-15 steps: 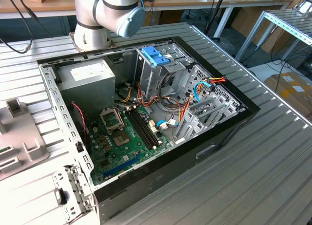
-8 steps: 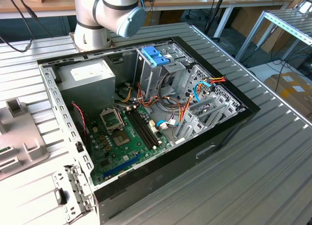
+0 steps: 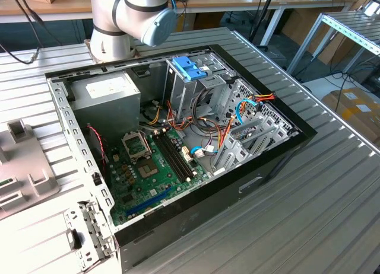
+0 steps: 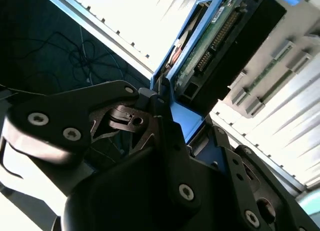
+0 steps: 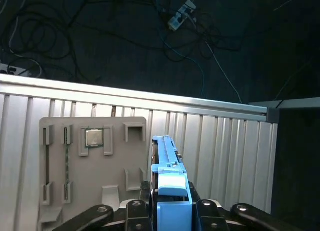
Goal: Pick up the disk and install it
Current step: 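Pick up the disk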
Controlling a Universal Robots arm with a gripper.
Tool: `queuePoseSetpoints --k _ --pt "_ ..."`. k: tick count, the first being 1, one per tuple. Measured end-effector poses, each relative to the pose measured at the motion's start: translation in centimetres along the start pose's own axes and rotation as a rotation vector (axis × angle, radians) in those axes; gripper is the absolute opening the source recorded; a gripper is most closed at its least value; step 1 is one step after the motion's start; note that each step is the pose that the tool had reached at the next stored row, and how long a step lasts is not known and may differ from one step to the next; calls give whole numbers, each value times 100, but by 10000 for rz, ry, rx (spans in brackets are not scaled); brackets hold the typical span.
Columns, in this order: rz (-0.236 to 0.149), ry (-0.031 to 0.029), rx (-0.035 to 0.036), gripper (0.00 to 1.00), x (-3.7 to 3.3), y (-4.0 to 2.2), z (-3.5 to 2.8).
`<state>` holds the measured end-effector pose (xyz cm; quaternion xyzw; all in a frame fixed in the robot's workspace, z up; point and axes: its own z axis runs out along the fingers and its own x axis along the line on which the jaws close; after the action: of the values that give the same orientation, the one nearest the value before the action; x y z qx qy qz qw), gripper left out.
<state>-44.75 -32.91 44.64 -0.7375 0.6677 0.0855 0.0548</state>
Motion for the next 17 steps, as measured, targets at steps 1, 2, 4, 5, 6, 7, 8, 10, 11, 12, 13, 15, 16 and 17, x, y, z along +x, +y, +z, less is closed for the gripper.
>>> queuePoseSetpoints --k 1,2,4,5,6,7,8,10,11,12,13,15,16,17 --pt "11 197 -17 37 0 0 0" --pt "29 533 -50 37 0 0 0" --pt "36 720 -67 37 1 0 0" --pt "35 708 -67 37 0 0 -1" --pt "37 707 -67 37 0 0 -1" --pt "36 707 -66 37 0 0 -1" --pt "37 707 -67 37 -1 0 -1" --pt "36 707 -67 37 0 0 -1" --pt "36 706 -66 37 0 0 -1" --pt "36 706 -67 37 0 0 -1" --pt "37 706 -68 37 0 0 -1" --pt "37 706 -67 37 2 2 -25" --pt "37 706 -66 37 0 3 -50" --pt "36 706 -66 37 -3 4 -69"
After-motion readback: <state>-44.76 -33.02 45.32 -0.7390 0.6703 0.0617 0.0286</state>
